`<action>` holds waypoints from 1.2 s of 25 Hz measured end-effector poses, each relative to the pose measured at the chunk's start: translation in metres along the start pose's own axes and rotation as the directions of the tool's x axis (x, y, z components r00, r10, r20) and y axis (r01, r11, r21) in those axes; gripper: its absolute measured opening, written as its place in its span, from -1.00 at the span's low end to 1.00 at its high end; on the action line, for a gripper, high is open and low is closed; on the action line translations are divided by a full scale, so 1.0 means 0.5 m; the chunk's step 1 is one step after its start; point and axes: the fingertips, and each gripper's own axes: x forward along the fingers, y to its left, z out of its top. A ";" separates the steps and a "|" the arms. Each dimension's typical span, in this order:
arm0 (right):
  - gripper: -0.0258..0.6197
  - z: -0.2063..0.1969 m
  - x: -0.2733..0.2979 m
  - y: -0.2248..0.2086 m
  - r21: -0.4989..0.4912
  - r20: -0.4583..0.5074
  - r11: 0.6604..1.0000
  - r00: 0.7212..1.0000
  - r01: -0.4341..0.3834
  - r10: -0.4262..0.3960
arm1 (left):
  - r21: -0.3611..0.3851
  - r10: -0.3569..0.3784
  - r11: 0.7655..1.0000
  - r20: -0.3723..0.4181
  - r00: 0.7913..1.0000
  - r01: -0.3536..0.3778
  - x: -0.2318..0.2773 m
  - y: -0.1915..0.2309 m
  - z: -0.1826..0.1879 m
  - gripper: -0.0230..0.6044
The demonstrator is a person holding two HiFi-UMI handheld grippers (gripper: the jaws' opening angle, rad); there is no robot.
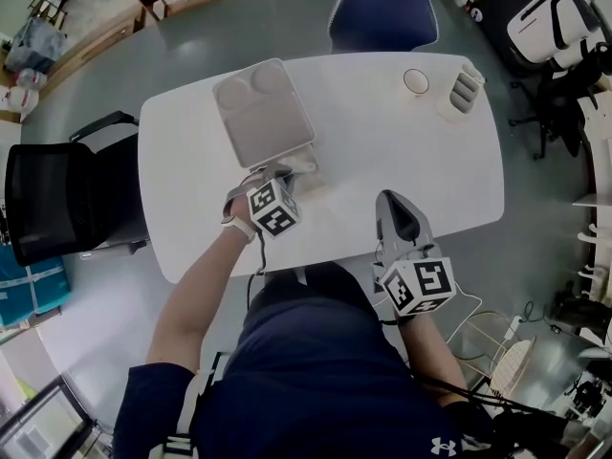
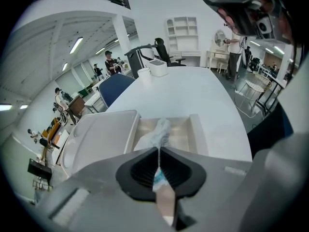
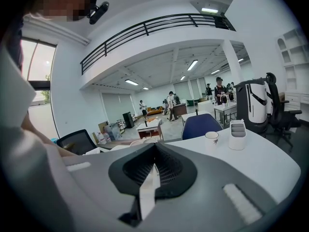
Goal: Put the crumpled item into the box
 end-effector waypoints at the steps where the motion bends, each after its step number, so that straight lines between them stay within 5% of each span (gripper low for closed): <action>1: -0.91 -0.001 -0.002 -0.004 0.002 -0.001 1.000 1.000 0.001 -0.001 | -0.002 -0.005 1.000 -0.005 1.000 0.005 0.005 -0.002 0.001 -0.88; 15: -0.92 -0.022 -0.014 -0.024 0.022 -0.023 1.000 1.000 0.003 -0.003 | -0.002 -0.022 1.000 -0.066 0.998 0.022 0.056 -0.015 -0.015 -0.79; 30: -0.92 -0.028 0.004 0.020 0.007 -0.034 0.998 0.998 -0.060 0.060 | -0.095 0.023 0.995 -0.003 1.000 -0.023 0.024 -0.011 -0.033 -0.16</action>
